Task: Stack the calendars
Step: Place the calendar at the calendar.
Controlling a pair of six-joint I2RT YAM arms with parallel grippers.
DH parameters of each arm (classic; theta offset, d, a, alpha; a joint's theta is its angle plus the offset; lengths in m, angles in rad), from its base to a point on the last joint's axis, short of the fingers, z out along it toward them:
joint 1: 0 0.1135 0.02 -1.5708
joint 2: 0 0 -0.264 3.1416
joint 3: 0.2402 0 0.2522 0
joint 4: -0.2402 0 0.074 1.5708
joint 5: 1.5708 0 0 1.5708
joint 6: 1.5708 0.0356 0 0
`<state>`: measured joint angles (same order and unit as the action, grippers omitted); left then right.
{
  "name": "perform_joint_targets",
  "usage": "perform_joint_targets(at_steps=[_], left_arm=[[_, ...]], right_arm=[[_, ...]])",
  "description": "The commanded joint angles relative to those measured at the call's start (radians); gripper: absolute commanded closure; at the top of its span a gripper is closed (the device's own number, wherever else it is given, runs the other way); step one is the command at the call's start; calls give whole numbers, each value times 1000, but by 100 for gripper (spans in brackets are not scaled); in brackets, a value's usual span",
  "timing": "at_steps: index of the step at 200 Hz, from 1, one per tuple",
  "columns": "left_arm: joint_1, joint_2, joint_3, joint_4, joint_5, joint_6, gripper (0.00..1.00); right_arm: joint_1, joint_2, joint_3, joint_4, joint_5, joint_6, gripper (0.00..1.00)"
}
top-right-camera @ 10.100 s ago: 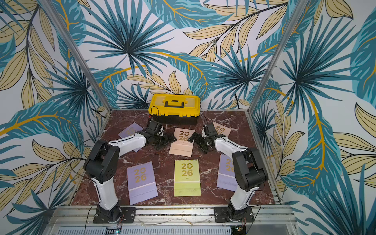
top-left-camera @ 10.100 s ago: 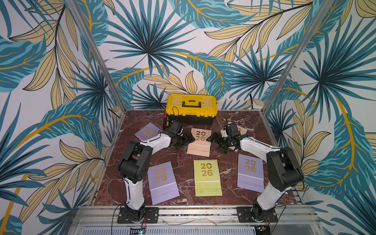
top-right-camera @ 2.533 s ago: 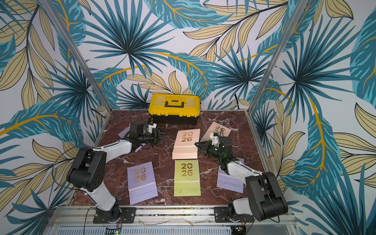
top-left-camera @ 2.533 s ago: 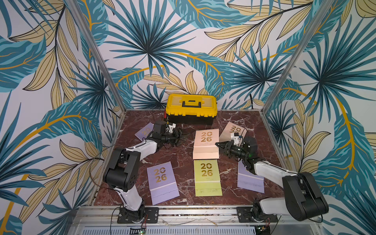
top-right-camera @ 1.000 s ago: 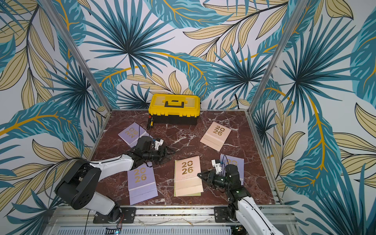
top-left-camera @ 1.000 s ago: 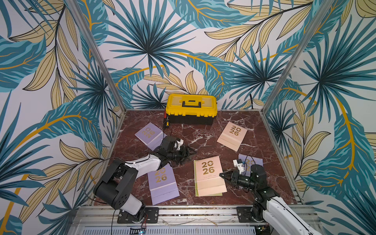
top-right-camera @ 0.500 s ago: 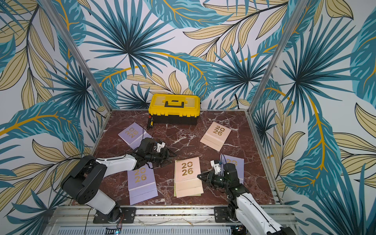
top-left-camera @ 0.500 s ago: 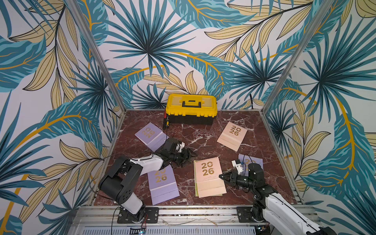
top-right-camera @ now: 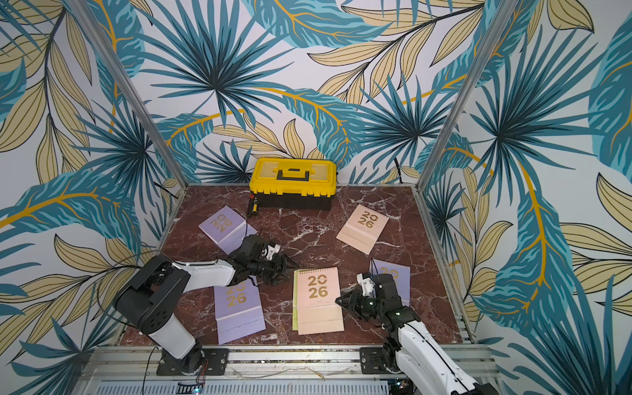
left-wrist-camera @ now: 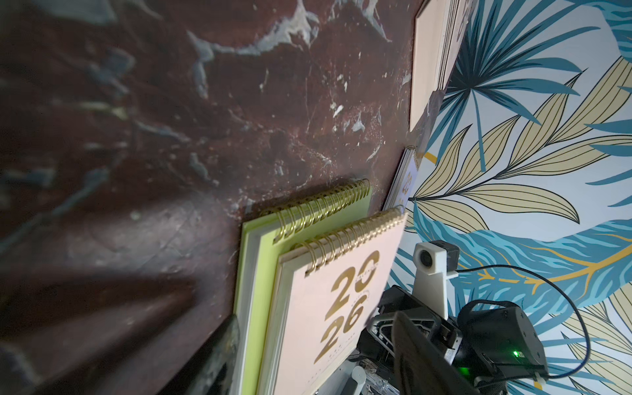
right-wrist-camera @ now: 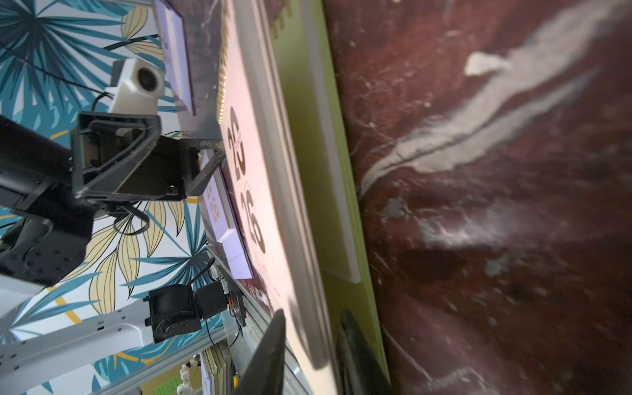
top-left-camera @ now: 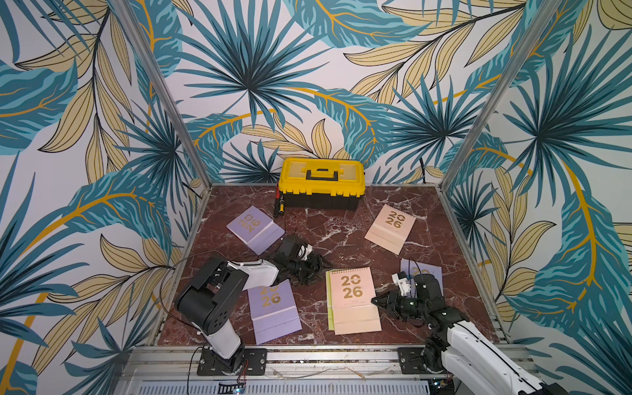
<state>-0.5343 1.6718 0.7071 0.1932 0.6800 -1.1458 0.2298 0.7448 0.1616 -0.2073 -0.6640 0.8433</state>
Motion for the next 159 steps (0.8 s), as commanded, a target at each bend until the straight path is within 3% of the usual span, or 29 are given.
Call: perform_joint_targets(at_steps=[1,48,83,159], left_arm=[[-5,6,0,8,-13,7,29],[-9,17,-1,8,-16,9,28],[-25,46,18,8,-18,9,28],[-39,78,47,9,-18,7,28]], right_arm=[[3,11,50,-113,45,-56,63],[8,43,96,-177,103,-93,49],[28,99,115,-147,131,-86,48],[78,257,150,19,182,-50,64]])
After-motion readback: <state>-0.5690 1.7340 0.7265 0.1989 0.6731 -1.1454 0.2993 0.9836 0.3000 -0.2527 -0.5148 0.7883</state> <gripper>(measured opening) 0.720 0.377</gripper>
